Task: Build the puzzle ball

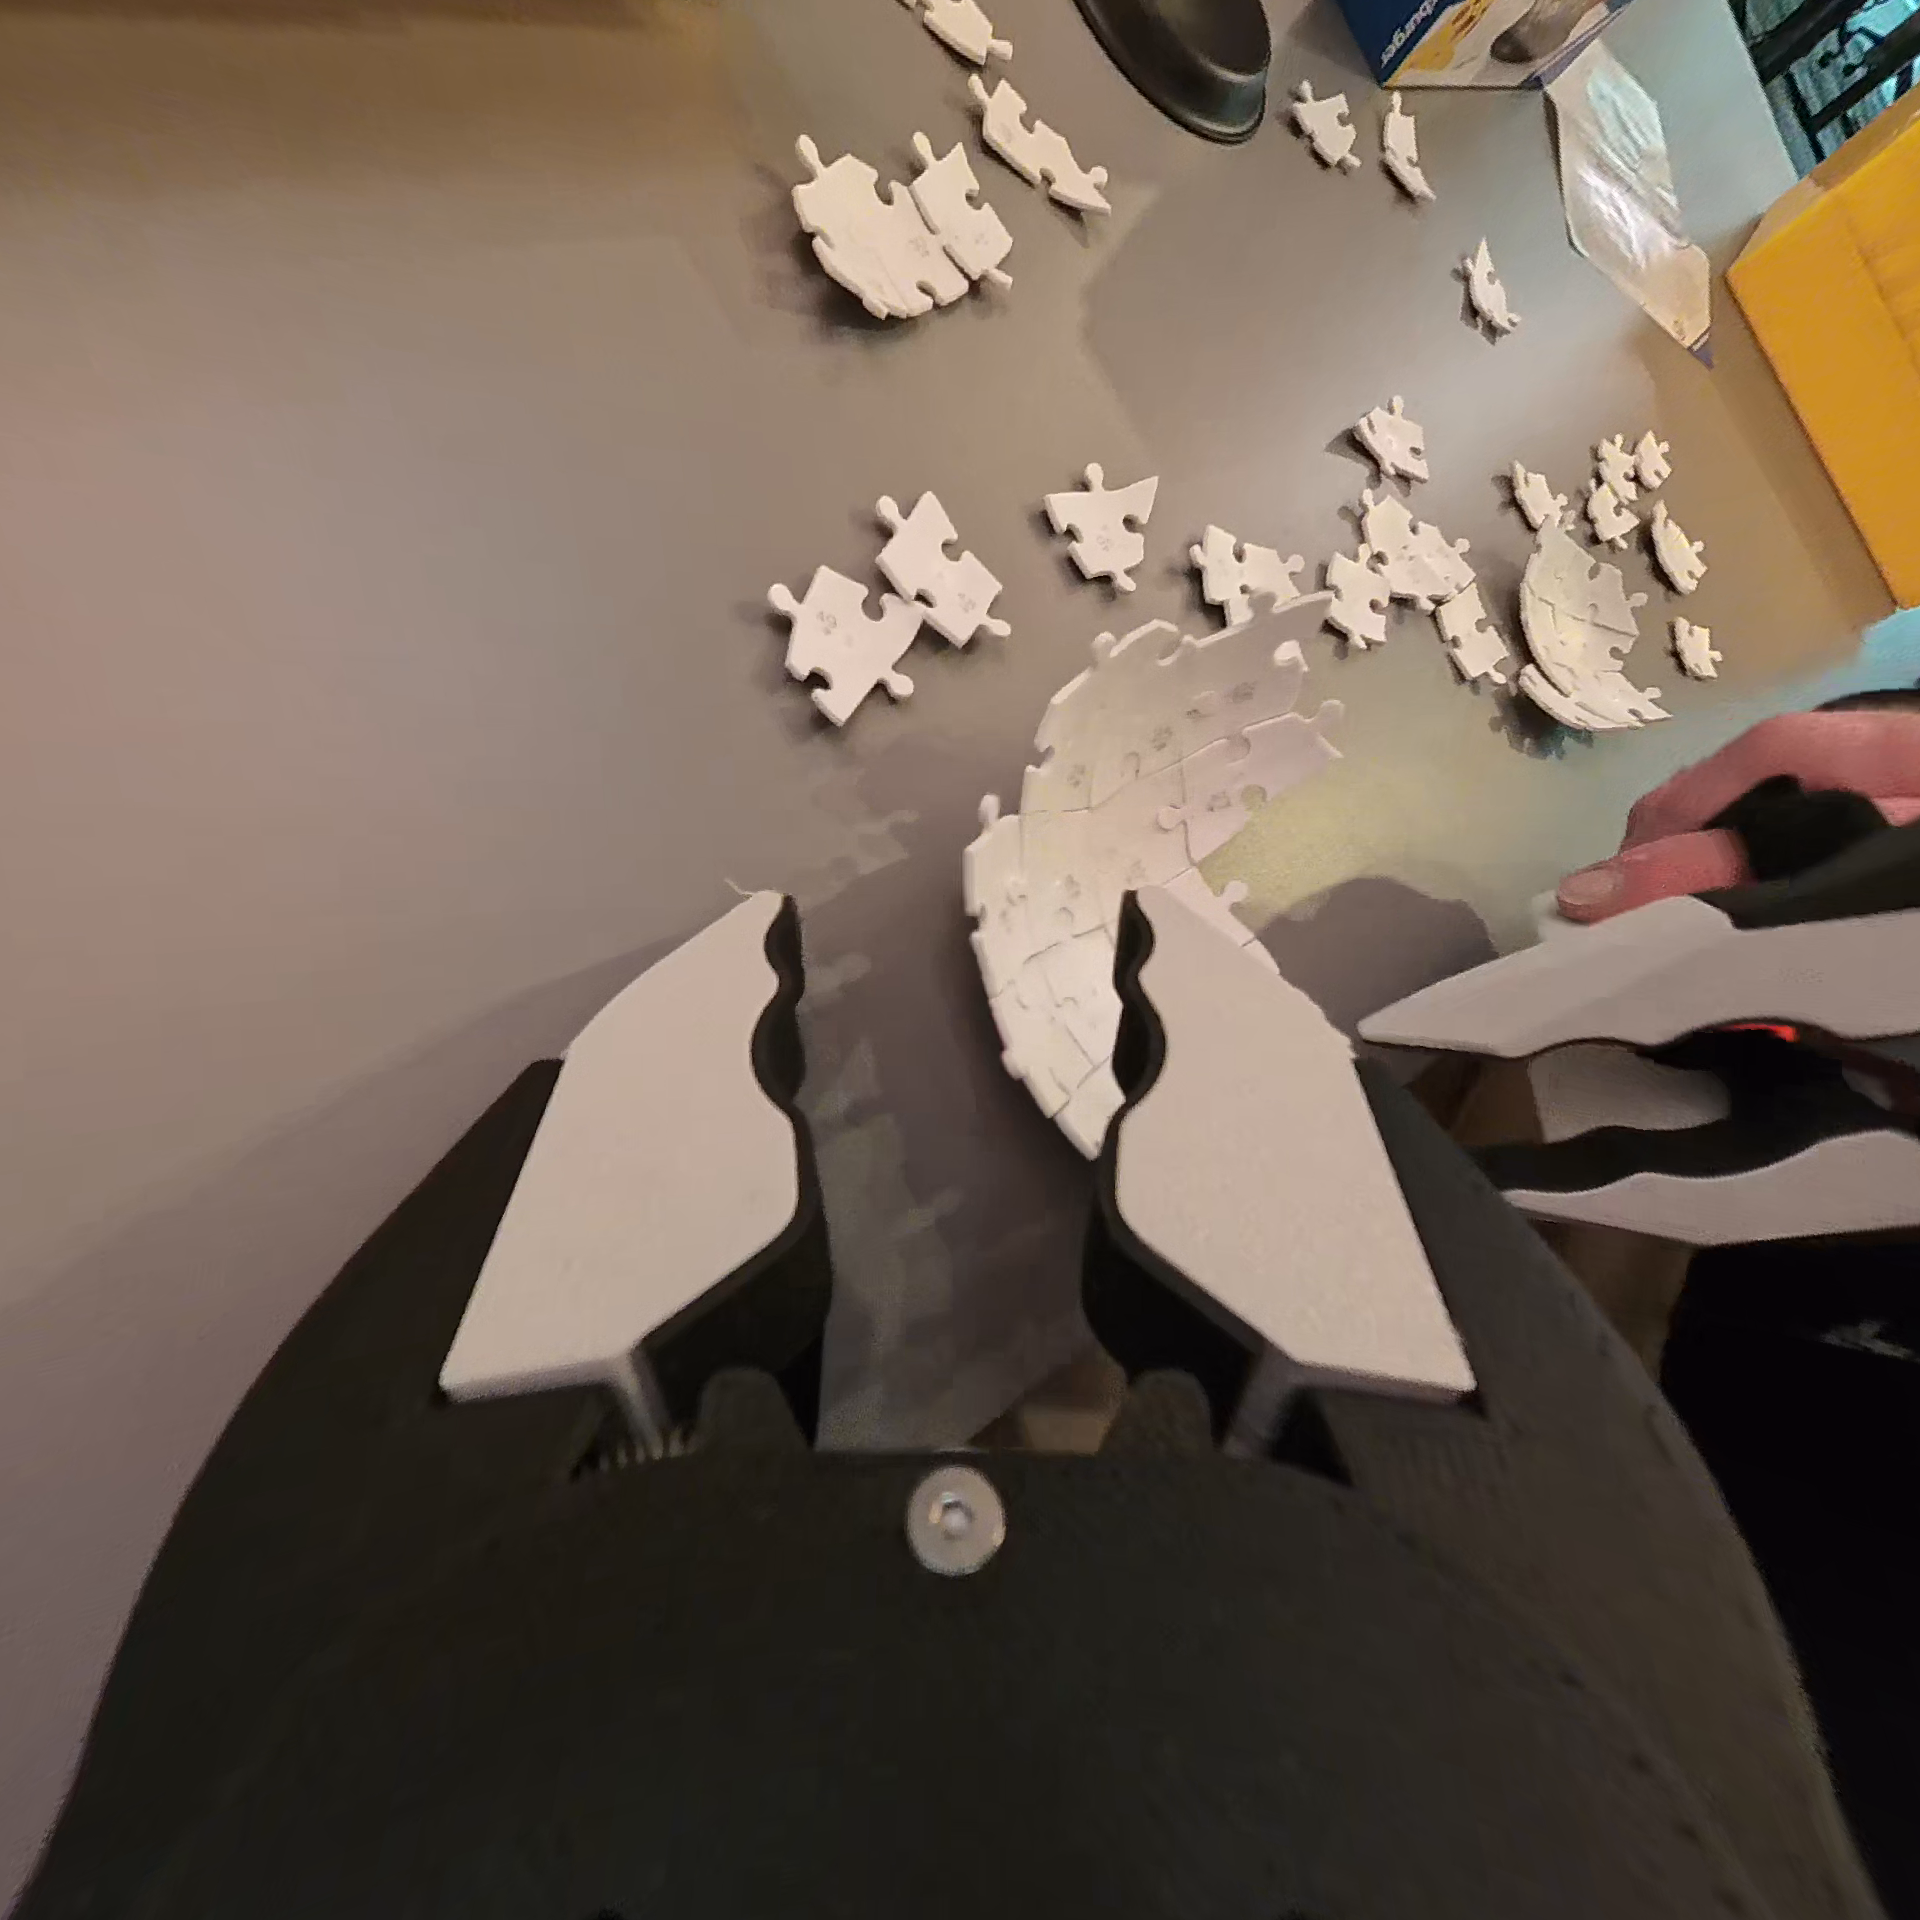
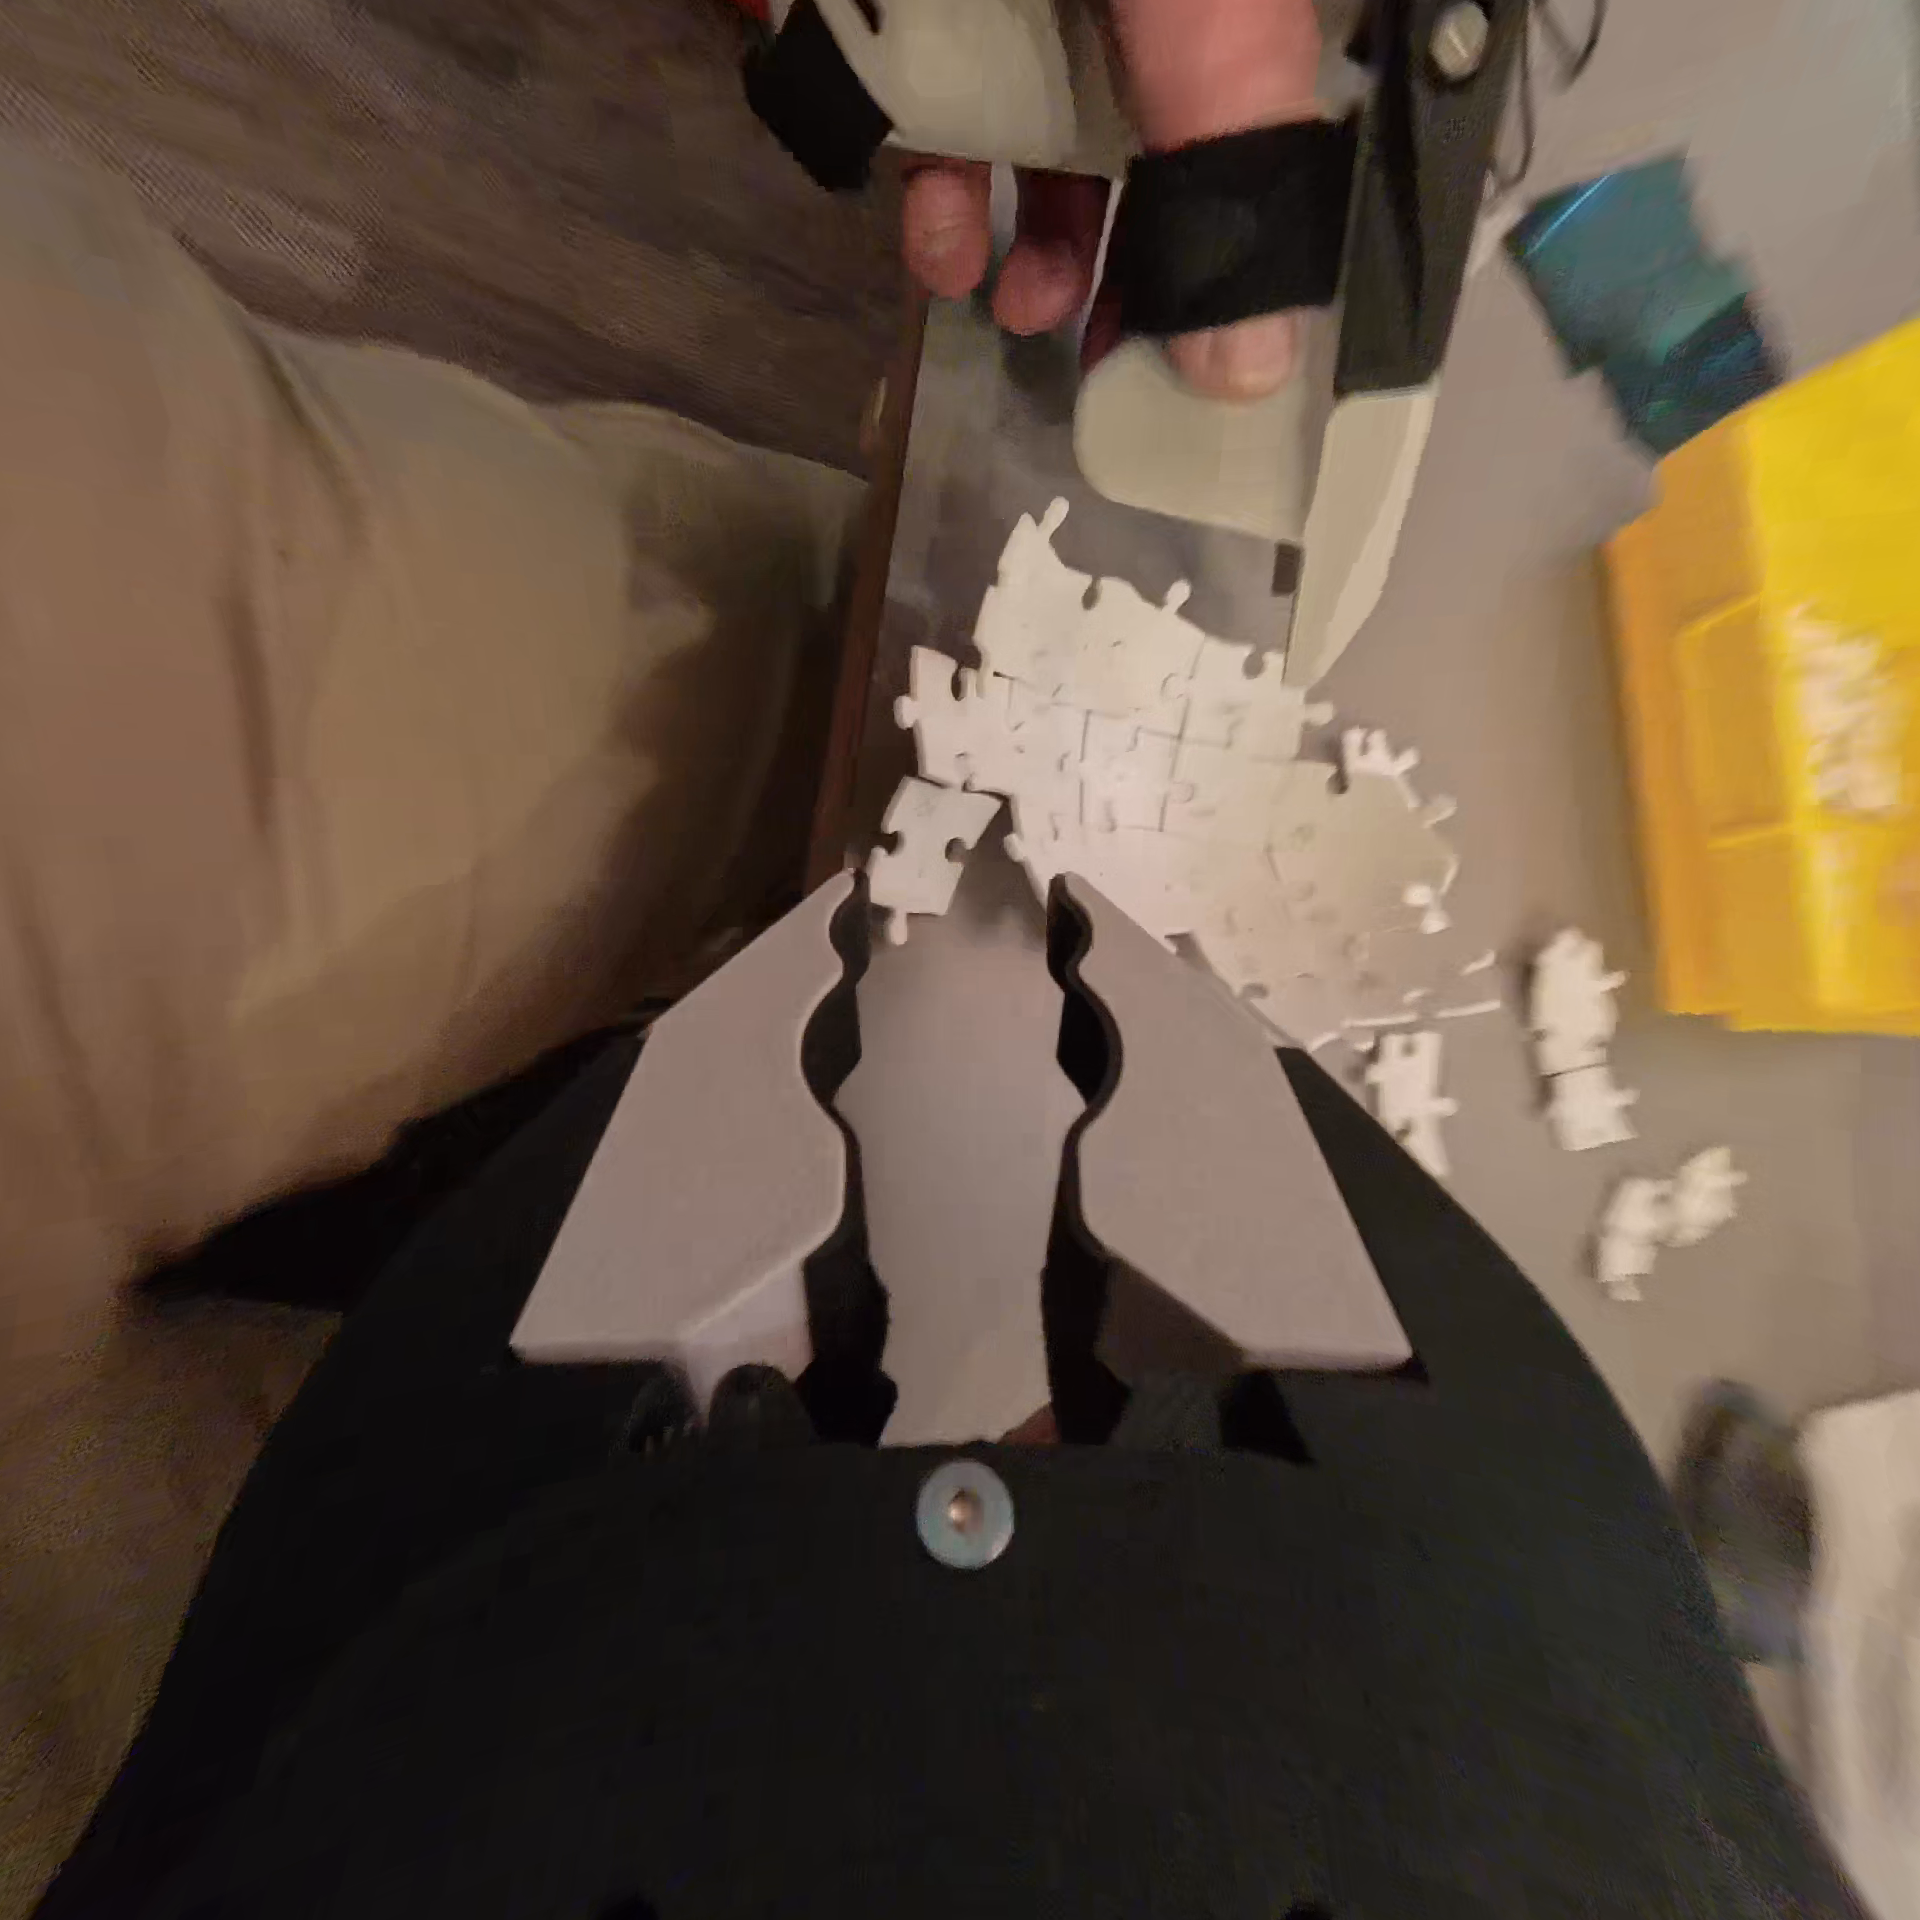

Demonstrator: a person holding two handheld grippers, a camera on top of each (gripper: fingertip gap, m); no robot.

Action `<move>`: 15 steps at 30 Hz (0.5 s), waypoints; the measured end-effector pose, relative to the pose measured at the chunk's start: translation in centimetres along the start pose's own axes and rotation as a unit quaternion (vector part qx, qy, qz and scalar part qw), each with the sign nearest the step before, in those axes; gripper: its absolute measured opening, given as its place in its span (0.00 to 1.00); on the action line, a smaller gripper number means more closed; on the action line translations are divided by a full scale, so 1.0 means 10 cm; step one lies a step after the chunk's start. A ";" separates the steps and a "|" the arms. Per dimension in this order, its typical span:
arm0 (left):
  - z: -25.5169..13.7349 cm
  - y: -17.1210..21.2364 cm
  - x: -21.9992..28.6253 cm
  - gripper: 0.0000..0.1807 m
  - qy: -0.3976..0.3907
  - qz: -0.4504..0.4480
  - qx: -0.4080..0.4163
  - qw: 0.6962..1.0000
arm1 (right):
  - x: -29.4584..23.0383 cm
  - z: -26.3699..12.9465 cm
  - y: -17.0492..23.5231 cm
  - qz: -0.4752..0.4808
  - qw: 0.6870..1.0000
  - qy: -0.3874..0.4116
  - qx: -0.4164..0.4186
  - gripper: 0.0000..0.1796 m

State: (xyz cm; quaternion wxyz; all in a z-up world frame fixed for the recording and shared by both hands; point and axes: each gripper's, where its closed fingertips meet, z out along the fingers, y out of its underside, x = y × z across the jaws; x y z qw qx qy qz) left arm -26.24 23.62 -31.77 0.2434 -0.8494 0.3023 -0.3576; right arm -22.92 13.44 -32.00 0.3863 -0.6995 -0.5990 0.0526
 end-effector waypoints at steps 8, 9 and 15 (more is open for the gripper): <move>0.05 0.06 0.03 0.32 0.009 -0.003 -0.002 1.000 | 0.05 0.19 -0.06 -0.192 0.973 0.123 -0.028 0.17; 0.07 0.07 0.03 0.32 0.008 -0.001 -0.006 1.000 | 0.06 0.20 -0.07 -0.194 0.973 0.124 -0.028 0.16; 0.08 0.10 0.03 0.31 0.004 0.012 -0.014 1.000 | 0.17 0.20 0.04 -0.164 0.979 0.115 -0.049 0.15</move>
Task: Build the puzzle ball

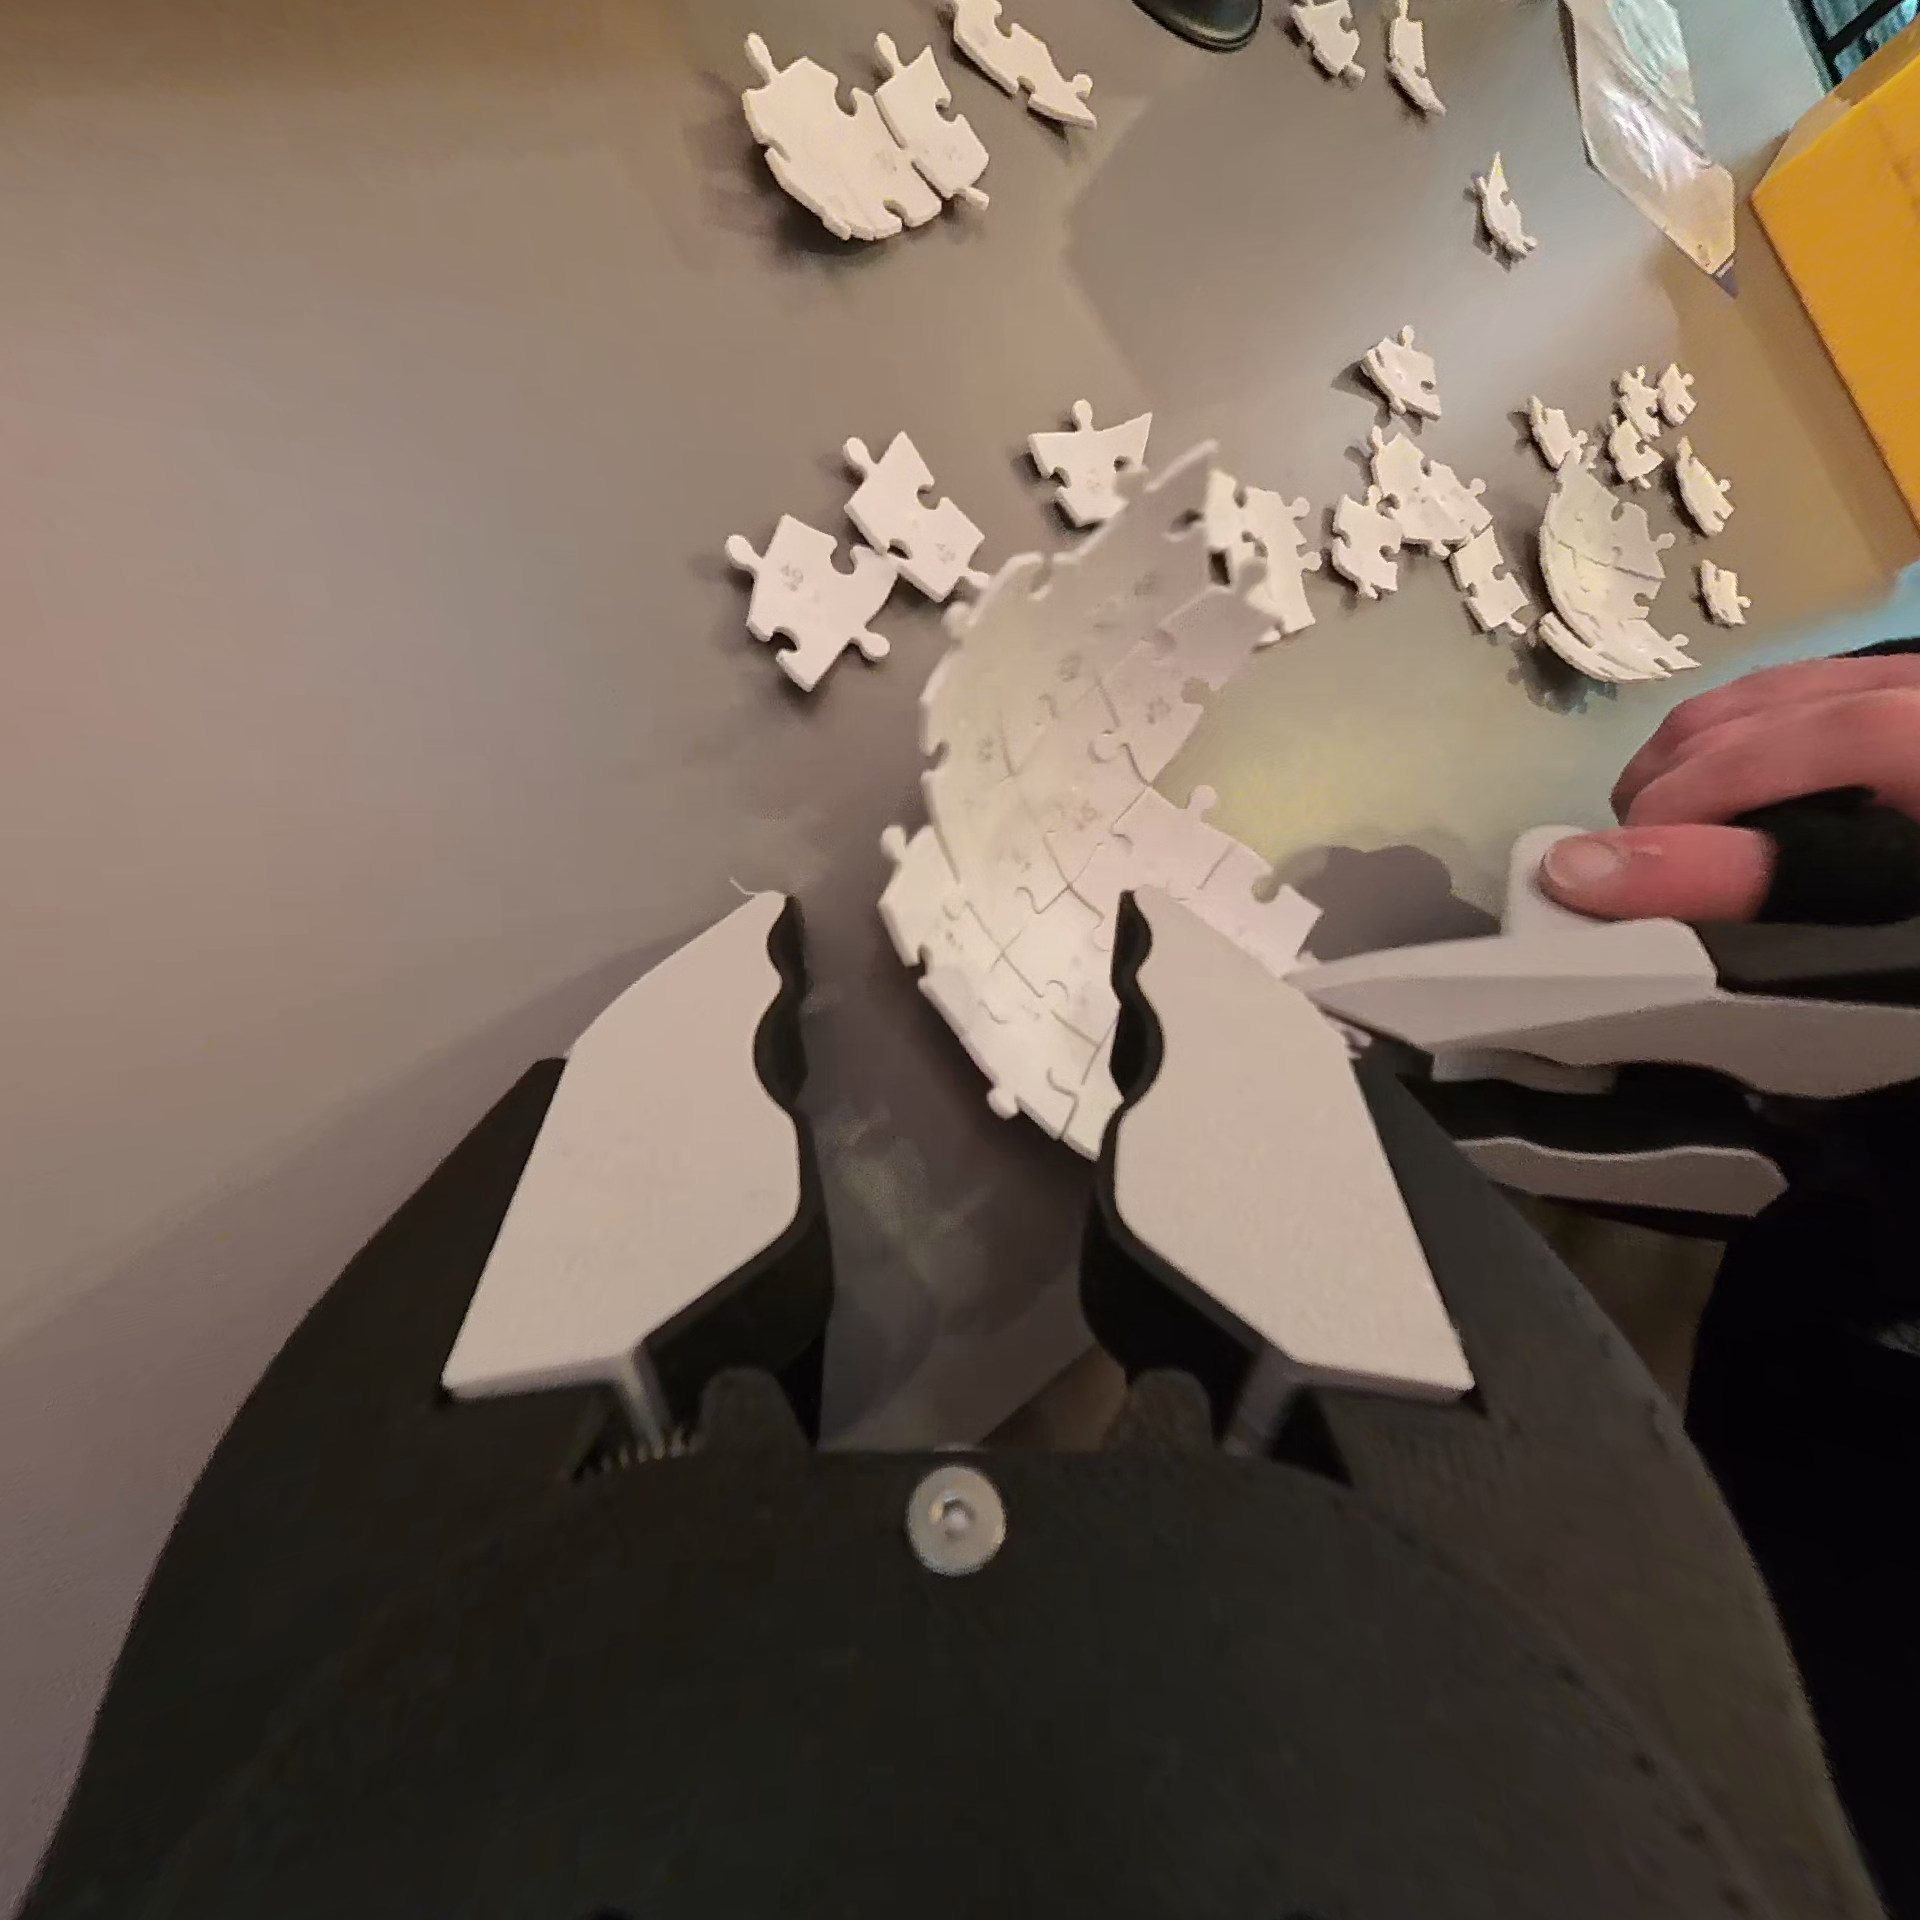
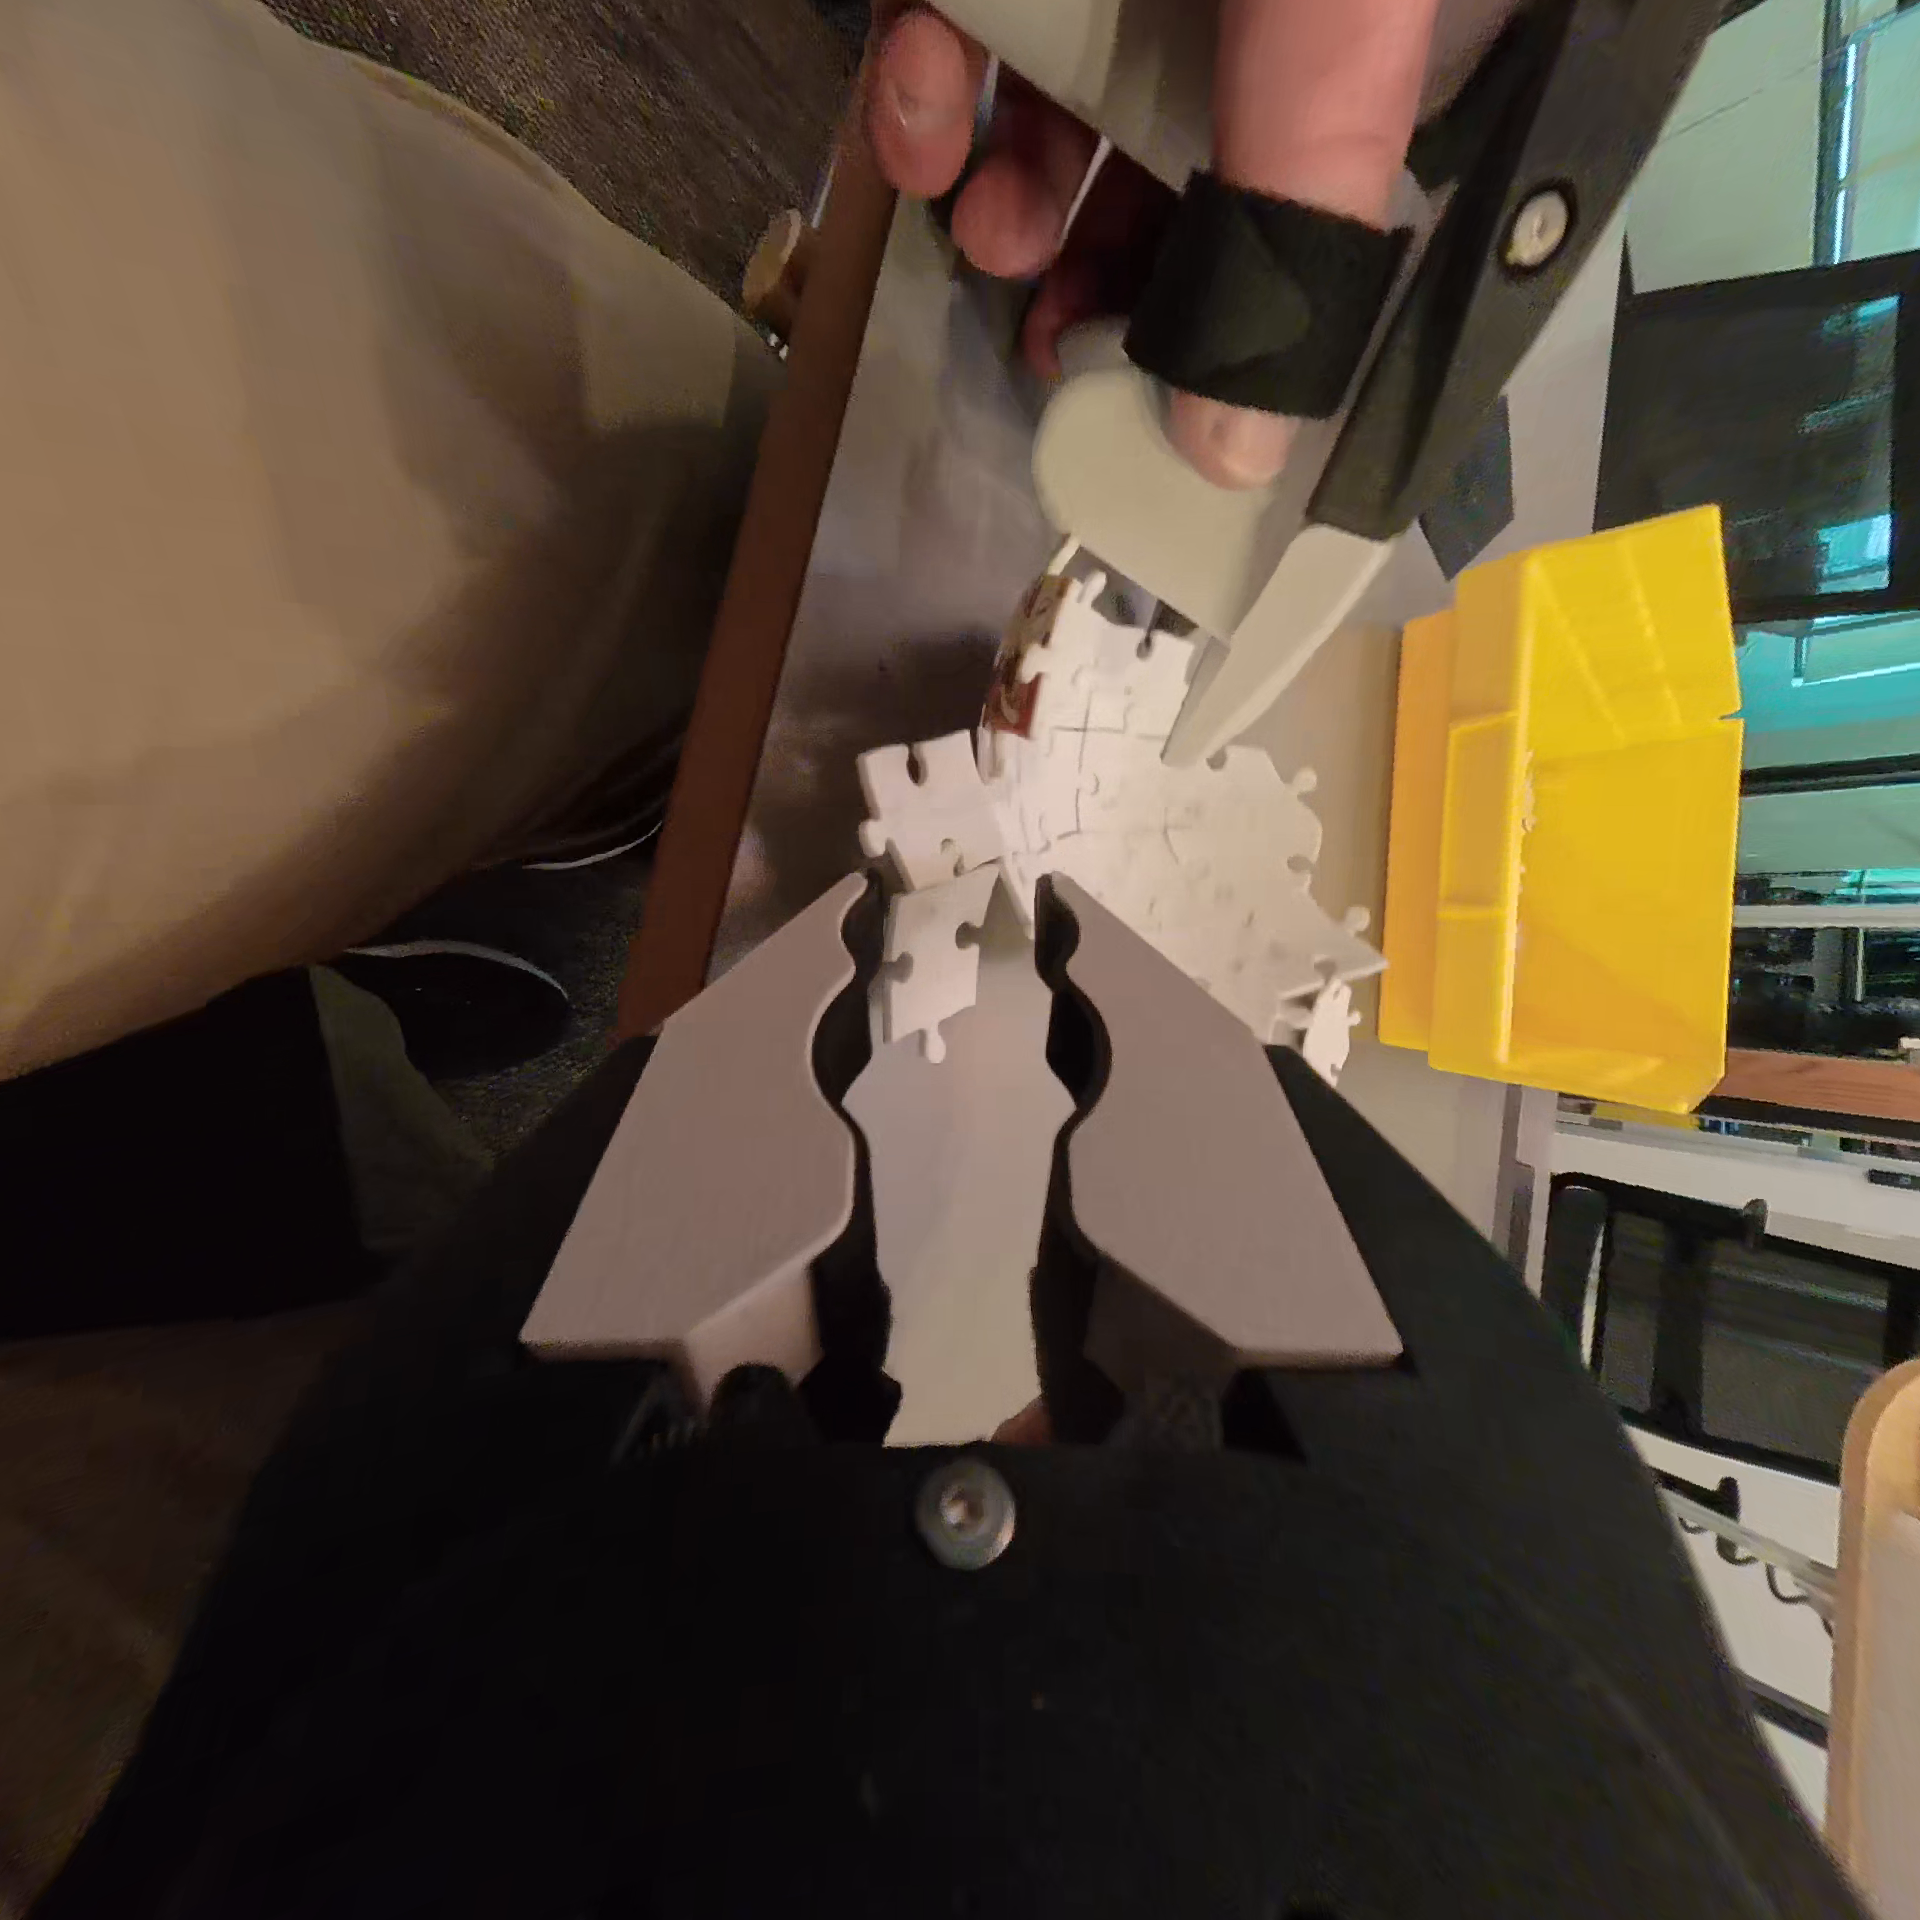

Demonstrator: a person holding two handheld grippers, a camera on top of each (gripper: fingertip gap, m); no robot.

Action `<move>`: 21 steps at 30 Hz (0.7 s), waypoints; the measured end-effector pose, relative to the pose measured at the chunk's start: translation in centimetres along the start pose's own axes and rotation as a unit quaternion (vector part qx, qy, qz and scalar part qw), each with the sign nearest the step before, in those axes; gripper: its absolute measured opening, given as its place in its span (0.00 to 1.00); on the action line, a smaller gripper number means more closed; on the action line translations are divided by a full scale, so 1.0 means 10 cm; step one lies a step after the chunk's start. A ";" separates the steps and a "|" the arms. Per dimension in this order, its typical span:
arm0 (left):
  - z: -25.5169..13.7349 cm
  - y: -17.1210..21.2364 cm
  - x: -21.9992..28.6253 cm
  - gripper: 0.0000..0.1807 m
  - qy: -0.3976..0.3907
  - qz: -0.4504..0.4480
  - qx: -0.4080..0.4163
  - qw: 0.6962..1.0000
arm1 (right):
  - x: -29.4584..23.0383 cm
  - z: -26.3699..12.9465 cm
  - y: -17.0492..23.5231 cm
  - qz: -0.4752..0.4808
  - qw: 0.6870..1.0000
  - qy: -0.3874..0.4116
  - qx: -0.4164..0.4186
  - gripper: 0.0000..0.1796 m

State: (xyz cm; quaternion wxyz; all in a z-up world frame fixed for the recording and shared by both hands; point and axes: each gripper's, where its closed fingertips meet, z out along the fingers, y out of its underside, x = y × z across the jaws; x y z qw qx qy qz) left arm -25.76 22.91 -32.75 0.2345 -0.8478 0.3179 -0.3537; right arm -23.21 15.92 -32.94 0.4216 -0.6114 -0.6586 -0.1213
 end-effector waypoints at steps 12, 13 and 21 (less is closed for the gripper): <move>0.08 0.03 0.05 0.32 -0.040 0.044 -0.022 0.998 | 0.05 -0.06 0.26 -0.004 1.000 0.000 -0.009 0.13; 0.08 0.03 0.06 0.32 -0.045 0.048 -0.022 0.998 | 0.05 -0.06 0.26 -0.006 1.000 0.000 -0.007 0.11; -0.02 -0.06 0.09 0.38 -0.111 0.102 -0.007 0.988 | 0.02 -0.07 0.27 -0.009 1.000 -0.012 -0.002 0.10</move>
